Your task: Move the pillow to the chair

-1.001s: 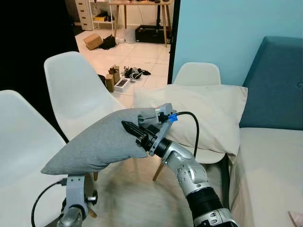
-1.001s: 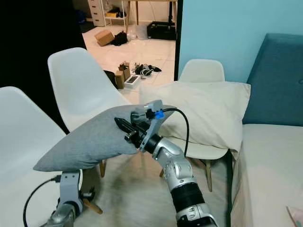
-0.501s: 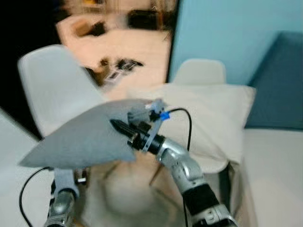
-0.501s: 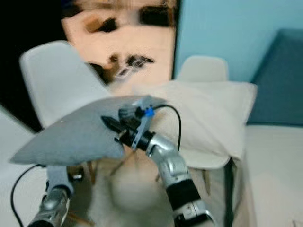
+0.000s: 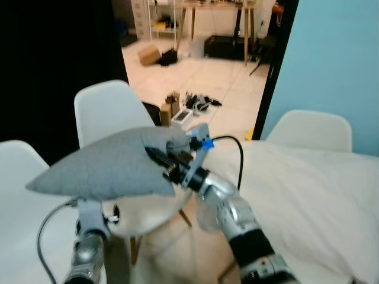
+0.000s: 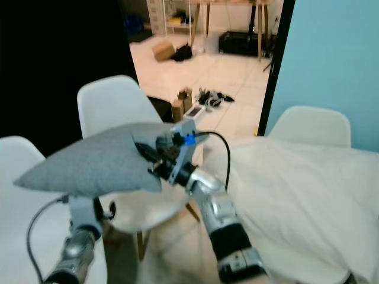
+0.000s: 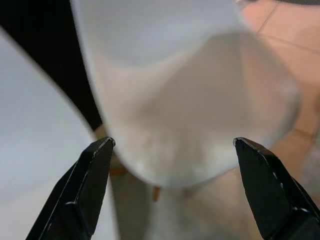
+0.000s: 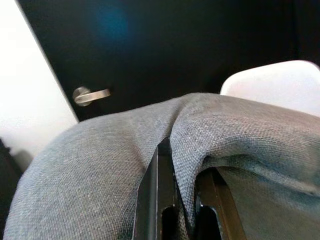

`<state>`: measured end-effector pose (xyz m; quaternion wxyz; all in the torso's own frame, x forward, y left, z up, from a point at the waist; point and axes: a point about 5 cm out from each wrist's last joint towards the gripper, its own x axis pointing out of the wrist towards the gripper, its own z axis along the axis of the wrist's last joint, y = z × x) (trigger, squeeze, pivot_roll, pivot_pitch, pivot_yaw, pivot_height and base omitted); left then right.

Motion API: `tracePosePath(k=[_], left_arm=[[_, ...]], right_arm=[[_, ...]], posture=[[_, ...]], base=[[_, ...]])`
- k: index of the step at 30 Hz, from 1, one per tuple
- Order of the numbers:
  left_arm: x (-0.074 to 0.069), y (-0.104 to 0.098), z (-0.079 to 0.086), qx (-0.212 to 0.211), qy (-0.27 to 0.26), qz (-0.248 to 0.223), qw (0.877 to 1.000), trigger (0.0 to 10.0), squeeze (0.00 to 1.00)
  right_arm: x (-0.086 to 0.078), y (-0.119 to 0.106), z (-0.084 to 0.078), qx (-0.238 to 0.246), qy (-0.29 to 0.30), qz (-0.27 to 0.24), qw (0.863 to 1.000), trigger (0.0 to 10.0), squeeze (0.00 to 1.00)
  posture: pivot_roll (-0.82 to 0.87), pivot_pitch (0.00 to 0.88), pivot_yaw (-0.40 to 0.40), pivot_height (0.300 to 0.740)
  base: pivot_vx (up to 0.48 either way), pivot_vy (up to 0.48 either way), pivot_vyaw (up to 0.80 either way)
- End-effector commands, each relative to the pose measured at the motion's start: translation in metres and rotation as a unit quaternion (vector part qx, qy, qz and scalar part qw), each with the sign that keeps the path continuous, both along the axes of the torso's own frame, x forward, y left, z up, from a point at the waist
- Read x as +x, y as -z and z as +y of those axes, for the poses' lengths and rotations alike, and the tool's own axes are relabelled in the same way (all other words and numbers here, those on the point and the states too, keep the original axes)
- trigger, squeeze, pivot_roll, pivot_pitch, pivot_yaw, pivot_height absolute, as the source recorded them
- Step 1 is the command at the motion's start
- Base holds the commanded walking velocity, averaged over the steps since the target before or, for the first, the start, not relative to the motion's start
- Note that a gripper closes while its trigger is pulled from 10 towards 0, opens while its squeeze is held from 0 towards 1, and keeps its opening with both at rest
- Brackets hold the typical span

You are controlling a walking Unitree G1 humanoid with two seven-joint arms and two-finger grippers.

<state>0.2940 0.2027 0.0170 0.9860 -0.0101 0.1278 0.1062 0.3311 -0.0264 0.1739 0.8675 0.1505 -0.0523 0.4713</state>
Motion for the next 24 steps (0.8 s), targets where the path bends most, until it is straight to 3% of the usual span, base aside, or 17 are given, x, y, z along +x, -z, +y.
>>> tracePosePath(k=[1,11,17,21,24], left_arm=[[-0.001,0.000,0.006,0.006,-0.004,0.001,1.000,10.0,0.00],[0.000,0.001,-0.002,0.004,0.007,0.003,1.000,10.0,0.00],[-0.001,0.003,-0.006,-0.003,0.016,0.006,1.000,10.0,0.00],[0.001,0.006,-0.025,-0.070,0.083,0.010,0.994,10.0,0.00],[0.002,0.006,-0.031,-0.088,0.103,0.009,0.991,10.0,0.00]], right_arm=[[-0.005,-0.018,0.014,0.020,-0.028,-0.041,0.999,10.0,0.00],[-0.003,-0.016,0.011,0.021,-0.016,-0.037,0.999,10.0,0.00],[0.008,-0.010,0.009,-0.012,0.039,-0.014,0.999,10.0,0.00],[0.015,-0.006,0.006,-0.030,0.070,0.008,0.997,10.0,0.00],[0.015,-0.005,0.006,-0.034,0.072,0.009,0.997,10.0,0.00]], posture=[[-0.03,0.045,0.033,0.740],[-0.03,0.047,0.033,0.740],[-0.03,0.049,0.033,0.740],[-0.03,0.052,0.029,0.740],[-0.03,0.055,0.032,0.735]], base=[[0.480,0.000,0.00],[0.480,0.000,0.80],[0.454,0.000,0.00],[0.189,0.000,0.00],[0.000,0.000,0.00]])
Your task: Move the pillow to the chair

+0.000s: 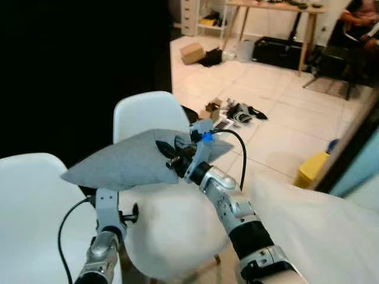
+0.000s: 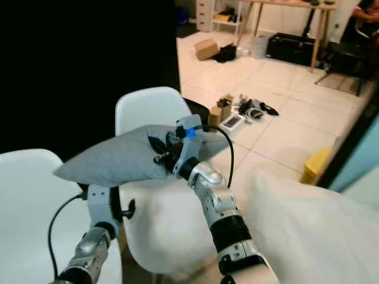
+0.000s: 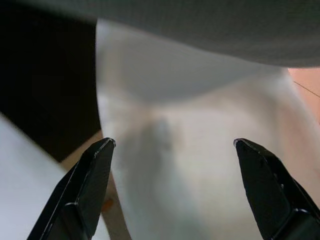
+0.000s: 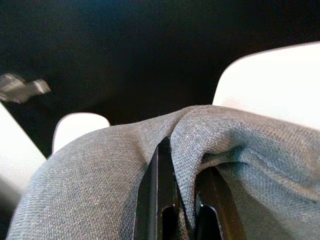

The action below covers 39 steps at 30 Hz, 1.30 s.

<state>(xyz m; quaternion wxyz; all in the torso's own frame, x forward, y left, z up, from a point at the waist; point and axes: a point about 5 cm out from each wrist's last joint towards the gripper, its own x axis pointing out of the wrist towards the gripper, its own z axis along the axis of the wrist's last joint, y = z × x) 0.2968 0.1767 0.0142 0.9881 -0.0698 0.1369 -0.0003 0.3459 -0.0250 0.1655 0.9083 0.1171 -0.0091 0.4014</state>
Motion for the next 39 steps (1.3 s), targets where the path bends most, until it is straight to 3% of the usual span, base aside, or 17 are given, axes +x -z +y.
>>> tracePosePath(k=[1,15,24,26,30,39], left_arm=[[-0.002,0.004,-0.014,-0.012,0.045,0.008,0.999,10.0,0.00],[-0.009,0.006,-0.047,-0.019,0.160,0.000,0.987,10.0,0.00],[-0.006,0.006,-0.020,0.021,0.079,0.009,0.997,10.0,0.00],[-0.006,0.006,-0.020,0.021,0.079,0.009,0.997,10.0,0.00],[-0.007,0.008,-0.017,0.032,0.075,0.016,0.997,10.0,0.00],[-0.009,0.009,-0.020,0.034,0.077,0.015,0.996,10.0,0.00]], right_arm=[[0.001,-0.012,0.003,0.016,0.006,-0.026,1.000,10.0,0.00],[0.010,-0.005,-0.004,-0.002,0.048,0.000,0.999,10.0,0.00],[0.018,0.003,-0.012,-0.024,0.095,0.013,0.995,10.0,0.00],[0.018,0.003,-0.012,-0.024,0.095,0.013,0.995,10.0,0.00],[0.026,0.006,-0.025,-0.044,0.151,0.020,0.987,10.0,0.00],[0.030,0.005,-0.031,-0.047,0.185,0.016,0.982,10.0,0.00]], posture=[[-0.03,0.055,0.030,0.735],[-0.04,0.056,0.026,0.715],[-0.03,0.047,0.025,0.680],[-0.03,0.047,0.025,0.680],[-0.03,0.047,0.025,0.660],[-0.02,0.046,0.026,0.625]], base=[[0.000,0.000,0.00],[0.000,0.000,0.00],[0.000,0.000,0.00],[0.000,0.000,0.00],[0.000,0.000,0.00],[0.000,0.000,0.00]])
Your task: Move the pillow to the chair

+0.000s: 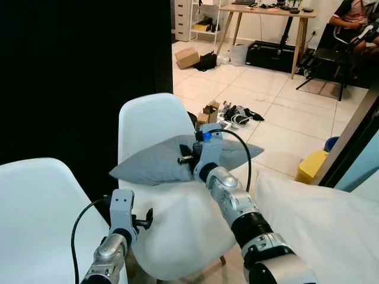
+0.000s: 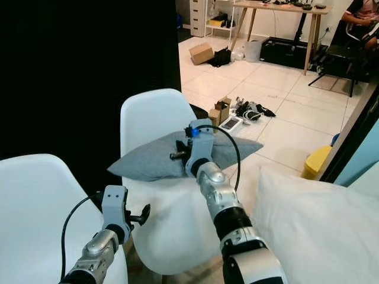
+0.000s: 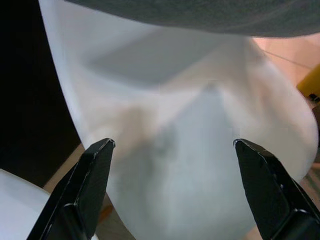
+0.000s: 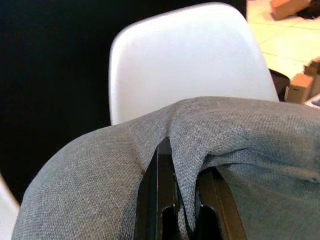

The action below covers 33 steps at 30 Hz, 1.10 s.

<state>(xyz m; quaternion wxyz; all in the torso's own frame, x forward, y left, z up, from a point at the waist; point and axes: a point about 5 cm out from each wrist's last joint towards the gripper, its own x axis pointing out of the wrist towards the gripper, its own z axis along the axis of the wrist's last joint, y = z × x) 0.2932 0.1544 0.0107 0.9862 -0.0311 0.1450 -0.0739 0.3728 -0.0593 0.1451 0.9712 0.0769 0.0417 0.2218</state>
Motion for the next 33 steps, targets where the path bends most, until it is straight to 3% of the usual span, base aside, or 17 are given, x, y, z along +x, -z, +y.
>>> tracePosePath(k=[1,13,18,23,24,25,26,27,30,31,33], left_arm=[[-0.005,0.005,0.002,0.007,-0.002,0.011,1.000,10.0,0.00],[-0.004,0.004,0.003,0.012,-0.003,0.009,1.000,10.0,0.00],[-0.004,0.004,0.003,0.013,-0.006,0.008,1.000,10.0,0.00],[-0.004,0.004,0.003,0.013,-0.009,0.008,1.000,10.0,0.00],[-0.004,0.004,0.003,0.014,-0.009,0.008,1.000,10.0,0.00],[-0.004,0.004,0.003,0.014,-0.009,0.008,1.000,10.0,0.00],[-0.004,0.004,0.003,0.014,-0.010,0.008,1.000,10.0,0.00],[-0.004,0.004,0.003,0.014,-0.010,0.008,1.000,10.0,0.00],[-0.003,0.004,0.003,0.014,-0.012,0.008,1.000,10.0,0.00],[-0.003,0.004,0.003,0.014,-0.012,0.007,1.000,10.0,0.00],[-0.003,0.004,0.003,0.014,-0.012,0.007,1.000,10.0,0.00]], right_arm=[[0.004,-0.015,0.003,0.009,0.002,-0.038,0.999,10.0,0.00],[0.003,-0.006,0.005,0.001,0.013,-0.024,1.000,10.0,0.00],[-0.004,0.008,0.018,0.006,-0.010,0.008,1.000,10.0,0.00],[-0.017,0.028,0.038,0.021,-0.072,0.074,0.994,10.0,0.00],[-0.025,0.038,0.048,0.020,-0.114,0.106,0.988,10.0,0.00],[-0.025,0.038,0.048,0.020,-0.114,0.106,0.988,10.0,0.00],[-0.035,0.047,0.057,0.005,-0.165,0.130,0.978,10.0,0.00],[-0.035,0.047,0.057,0.005,-0.165,0.130,0.978,10.0,0.00],[-0.058,0.067,0.072,-0.013,-0.263,0.195,0.945,10.0,0.00],[-0.062,0.072,0.074,-0.017,-0.281,0.211,0.936,10.0,0.18],[-0.065,0.074,0.075,-0.021,-0.291,0.219,0.931,10.0,0.18]], posture=[[-0.02,0.046,0.026,0.620],[-0.02,0.055,0.031,0.595],[-0.02,0.058,0.031,0.580],[-0.02,0.060,0.030,0.570],[-0.02,0.060,0.030,0.570],[-0.02,0.060,0.030,0.570],[-0.02,0.060,0.031,0.570],[-0.02,0.060,0.031,0.570],[-0.02,0.059,0.030,0.570],[-0.02,0.059,0.030,0.570],[-0.02,0.059,0.030,0.570]], base=[[0.000,0.000,0.00],[0.000,0.000,0.00],[0.000,0.000,0.00],[0.000,0.000,0.00],[0.000,0.000,0.00],[0.000,0.000,0.00],[0.000,0.000,0.00],[0.000,0.000,0.00],[0.000,0.000,0.00],[0.000,0.000,0.00],[0.000,0.000,0.00]])
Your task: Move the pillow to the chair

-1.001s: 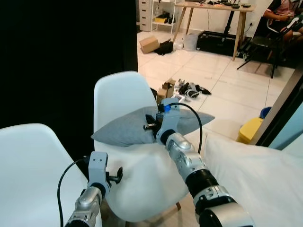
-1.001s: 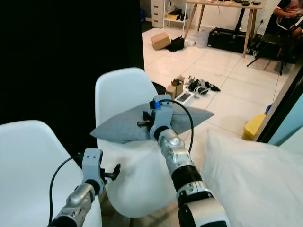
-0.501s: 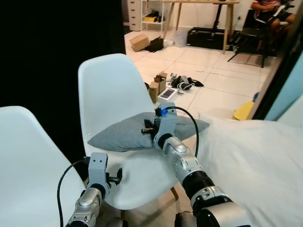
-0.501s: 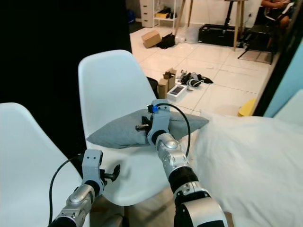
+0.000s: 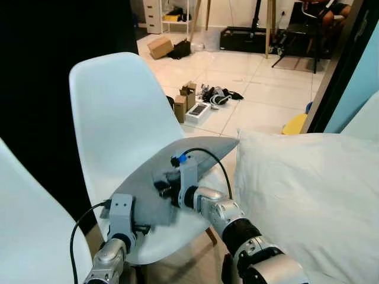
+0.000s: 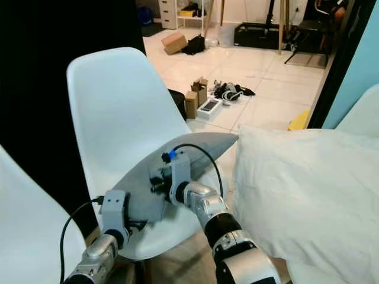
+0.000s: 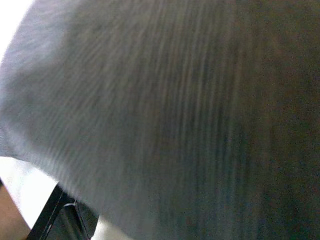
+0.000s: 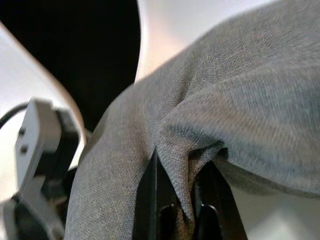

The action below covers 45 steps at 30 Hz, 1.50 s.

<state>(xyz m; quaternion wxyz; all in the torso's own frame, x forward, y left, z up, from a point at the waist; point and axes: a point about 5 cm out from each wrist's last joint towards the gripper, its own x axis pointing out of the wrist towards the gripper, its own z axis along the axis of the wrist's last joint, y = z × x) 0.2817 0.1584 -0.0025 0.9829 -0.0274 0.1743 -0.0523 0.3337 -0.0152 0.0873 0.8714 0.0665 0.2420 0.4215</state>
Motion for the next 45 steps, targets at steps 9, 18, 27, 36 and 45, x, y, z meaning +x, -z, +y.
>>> tracePosePath(k=[9,18,27,36,45], left_arm=[[0.009,-0.010,-0.002,0.005,0.004,-0.024,1.000,10.0,0.00],[0.010,-0.011,0.022,0.084,-0.068,-0.018,0.994,10.0,0.00],[0.007,-0.017,0.067,0.197,-0.179,-0.004,0.964,10.0,0.00],[0.011,-0.026,0.064,0.226,-0.193,-0.031,0.954,10.0,0.00],[0.016,-0.043,0.028,0.217,-0.188,-0.054,0.956,10.0,0.00]], right_arm=[[-0.028,0.028,0.027,-0.022,-0.044,0.057,0.997,10.0,1.00],[-0.026,0.035,-0.010,-0.052,-0.080,0.072,0.993,10.0,1.00],[-0.021,0.034,-0.064,-0.080,-0.115,0.050,0.989,10.0,0.86],[0.004,0.013,-0.093,-0.052,0.004,0.007,0.999,10.0,0.00],[0.029,-0.027,-0.100,0.079,0.120,-0.068,0.987,10.0,0.00]], posture=[[-0.02,0.060,0.022,0.570],[-0.02,0.064,0.022,0.570],[-0.03,0.067,0.019,0.570],[-0.03,0.057,0.022,0.570],[-0.02,0.054,0.023,0.600]], base=[[0.000,0.000,0.00],[0.000,0.000,0.00],[0.000,0.000,0.00],[0.000,0.000,0.00],[0.000,0.000,0.00]])
